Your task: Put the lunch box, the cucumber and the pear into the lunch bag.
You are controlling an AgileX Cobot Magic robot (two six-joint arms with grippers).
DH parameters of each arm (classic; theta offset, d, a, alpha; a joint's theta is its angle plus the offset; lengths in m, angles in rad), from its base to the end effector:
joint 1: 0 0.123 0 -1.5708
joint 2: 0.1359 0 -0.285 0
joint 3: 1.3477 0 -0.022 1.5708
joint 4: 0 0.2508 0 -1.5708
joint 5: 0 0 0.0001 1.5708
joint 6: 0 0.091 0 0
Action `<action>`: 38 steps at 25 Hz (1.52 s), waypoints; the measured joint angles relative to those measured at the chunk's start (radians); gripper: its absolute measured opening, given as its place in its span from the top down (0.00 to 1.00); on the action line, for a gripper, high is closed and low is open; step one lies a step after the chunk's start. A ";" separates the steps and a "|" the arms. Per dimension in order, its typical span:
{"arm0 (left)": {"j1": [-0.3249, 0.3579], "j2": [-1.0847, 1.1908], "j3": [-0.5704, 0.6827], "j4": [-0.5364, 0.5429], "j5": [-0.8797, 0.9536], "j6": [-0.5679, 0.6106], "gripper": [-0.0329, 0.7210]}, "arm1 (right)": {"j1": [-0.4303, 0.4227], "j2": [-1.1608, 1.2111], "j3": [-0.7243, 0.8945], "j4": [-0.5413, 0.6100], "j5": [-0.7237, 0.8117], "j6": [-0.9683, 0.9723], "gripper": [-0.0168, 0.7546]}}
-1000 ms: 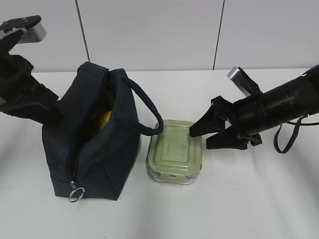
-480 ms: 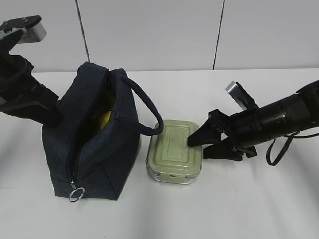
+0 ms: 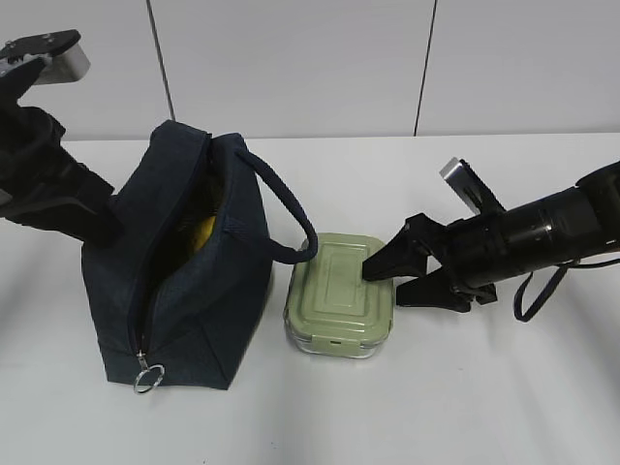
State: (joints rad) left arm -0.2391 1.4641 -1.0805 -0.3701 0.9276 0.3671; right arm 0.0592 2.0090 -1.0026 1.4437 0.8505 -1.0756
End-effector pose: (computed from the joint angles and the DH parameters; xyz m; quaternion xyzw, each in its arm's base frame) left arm 0.2725 -0.0936 0.2748 0.2095 0.9489 -0.1529 0.1797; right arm 0.3492 0.0887 0.1233 0.0059 0.8894 0.4302 0.1543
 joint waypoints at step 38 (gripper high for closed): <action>0.000 0.000 0.000 0.000 -0.004 0.000 0.95 | 0.013 0.075 0.002 0.054 0.064 -0.045 0.26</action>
State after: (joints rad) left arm -0.2391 1.4641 -1.0805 -0.3701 0.9239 0.3671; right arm 0.0724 2.0839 -1.0009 1.4979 0.9150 -1.1202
